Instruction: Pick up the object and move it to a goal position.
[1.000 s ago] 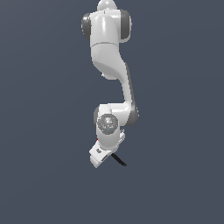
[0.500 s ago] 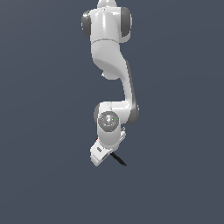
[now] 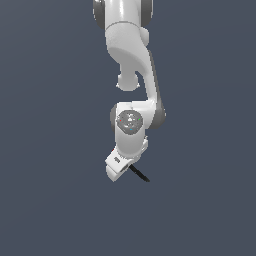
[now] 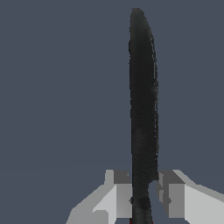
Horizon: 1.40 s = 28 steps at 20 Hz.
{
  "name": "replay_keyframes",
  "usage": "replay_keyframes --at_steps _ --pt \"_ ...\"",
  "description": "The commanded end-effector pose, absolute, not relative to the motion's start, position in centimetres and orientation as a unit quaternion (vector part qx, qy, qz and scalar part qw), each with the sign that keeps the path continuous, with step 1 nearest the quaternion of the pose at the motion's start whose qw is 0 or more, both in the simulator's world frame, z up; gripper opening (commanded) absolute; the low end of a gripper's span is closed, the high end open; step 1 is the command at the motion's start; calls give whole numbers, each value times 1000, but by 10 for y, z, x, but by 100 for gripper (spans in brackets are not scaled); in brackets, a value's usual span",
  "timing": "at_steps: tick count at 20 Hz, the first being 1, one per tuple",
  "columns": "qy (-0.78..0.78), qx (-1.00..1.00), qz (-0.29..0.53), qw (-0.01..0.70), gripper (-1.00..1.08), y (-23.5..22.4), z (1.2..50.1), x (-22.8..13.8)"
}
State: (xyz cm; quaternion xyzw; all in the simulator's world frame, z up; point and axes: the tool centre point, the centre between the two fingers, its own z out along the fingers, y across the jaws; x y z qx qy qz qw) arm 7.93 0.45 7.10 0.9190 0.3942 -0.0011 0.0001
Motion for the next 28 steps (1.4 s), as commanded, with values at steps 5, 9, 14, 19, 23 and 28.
replay_keyframes --at_steps 5,9,14,19,23,28 --pt "394 919 0 1 -100 22 133 60" --pt "395 919 -1 1 -100 35 176 47" --pt "395 919 -1 1 -100 50 231 30" --pt "395 919 0 1 -100 64 278 17" --pt "395 919 0 0 -100 72 306 10" --pt "395 919 0 0 -100 78 328 5"
